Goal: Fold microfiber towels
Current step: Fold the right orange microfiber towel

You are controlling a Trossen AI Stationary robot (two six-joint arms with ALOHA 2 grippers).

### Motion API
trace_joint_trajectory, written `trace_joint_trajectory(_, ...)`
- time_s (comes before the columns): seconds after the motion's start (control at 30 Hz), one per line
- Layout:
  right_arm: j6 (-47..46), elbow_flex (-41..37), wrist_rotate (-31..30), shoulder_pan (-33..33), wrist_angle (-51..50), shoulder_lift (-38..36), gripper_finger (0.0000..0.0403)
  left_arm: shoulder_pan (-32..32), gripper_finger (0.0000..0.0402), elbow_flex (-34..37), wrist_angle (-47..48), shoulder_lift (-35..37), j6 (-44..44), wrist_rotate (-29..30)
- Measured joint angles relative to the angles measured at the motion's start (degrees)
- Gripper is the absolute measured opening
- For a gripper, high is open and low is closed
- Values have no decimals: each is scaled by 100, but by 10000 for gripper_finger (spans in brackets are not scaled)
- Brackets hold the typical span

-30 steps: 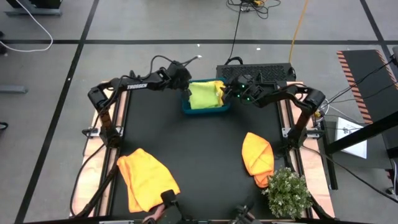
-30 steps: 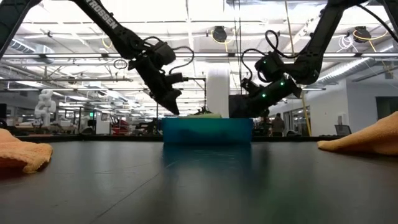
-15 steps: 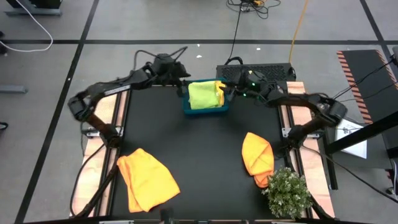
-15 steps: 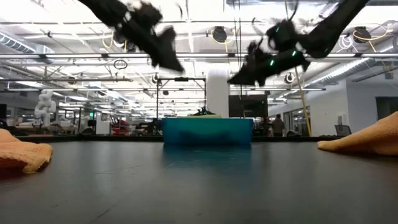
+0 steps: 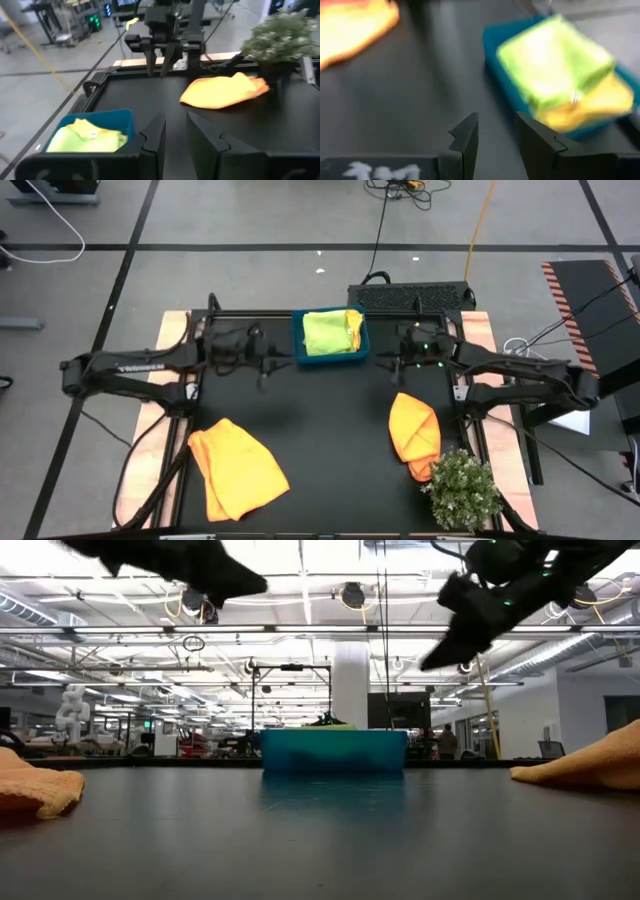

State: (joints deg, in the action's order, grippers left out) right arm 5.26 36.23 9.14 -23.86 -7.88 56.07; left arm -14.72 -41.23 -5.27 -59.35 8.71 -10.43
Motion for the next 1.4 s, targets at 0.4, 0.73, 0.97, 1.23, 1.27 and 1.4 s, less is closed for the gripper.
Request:
trace_joint_trajectory(0.4, -906, -24, -204, 270, -2938, -14, 118, 274, 74, 1012, -275, 1308, -404, -202)
trace_joint_trajectory(0.73, -2369, -17, 316, 18, -2195, 379, 129, 719, 74, 1823, -1637, 1170, -748, -102)
trace_joint_trajectory(0.97, -2983, -12, 291, 75, -3219, 388, 130, 898, 74, 2136, -1934, 1092, -945, 41)
trace_joint_trajectory(1.23, -3373, -12, 312, 73, -3354, 927, 131, 1086, 74, 2176, -1941, 1057, -929, 301)
trace_joint_trajectory(1.27, -3390, -11, 312, 73, -3346, 1062, 131, 1108, 74, 2175, -1952, 1060, -929, 303)
trace_joint_trajectory(1.4, -3353, -11, 290, 72, -3193, 1573, 140, 1245, 74, 2174, -1935, 1057, -921, 305)
